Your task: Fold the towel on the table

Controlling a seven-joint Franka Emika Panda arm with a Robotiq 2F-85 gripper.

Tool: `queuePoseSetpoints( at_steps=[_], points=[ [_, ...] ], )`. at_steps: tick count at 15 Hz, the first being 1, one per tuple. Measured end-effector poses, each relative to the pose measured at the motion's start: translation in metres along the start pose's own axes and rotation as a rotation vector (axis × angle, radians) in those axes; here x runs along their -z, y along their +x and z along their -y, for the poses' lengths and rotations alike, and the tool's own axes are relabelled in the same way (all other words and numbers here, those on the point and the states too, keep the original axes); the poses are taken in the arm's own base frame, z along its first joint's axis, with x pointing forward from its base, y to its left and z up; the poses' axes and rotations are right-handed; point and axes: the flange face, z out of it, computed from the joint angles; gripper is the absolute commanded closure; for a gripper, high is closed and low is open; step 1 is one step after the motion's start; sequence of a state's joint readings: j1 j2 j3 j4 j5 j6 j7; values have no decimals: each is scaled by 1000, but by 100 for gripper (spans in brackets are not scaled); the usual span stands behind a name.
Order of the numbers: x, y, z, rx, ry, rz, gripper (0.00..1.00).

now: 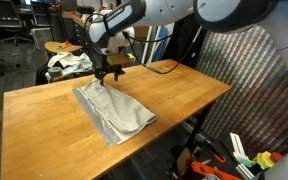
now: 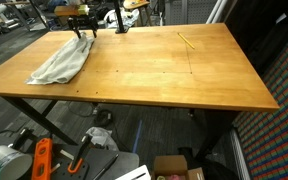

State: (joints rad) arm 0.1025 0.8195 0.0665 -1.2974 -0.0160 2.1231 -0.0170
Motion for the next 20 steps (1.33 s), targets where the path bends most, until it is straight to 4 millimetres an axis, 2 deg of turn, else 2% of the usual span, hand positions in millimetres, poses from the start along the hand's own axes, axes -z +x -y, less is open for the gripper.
queuePoseSetpoints(
  at_steps=[5, 16, 20],
  points=[
    [-10, 2, -8, 10, -42, -48, 0],
    [5, 2, -26, 8, -49, 15, 0],
    [-2, -4, -21, 31, -37, 82, 0]
  ],
)
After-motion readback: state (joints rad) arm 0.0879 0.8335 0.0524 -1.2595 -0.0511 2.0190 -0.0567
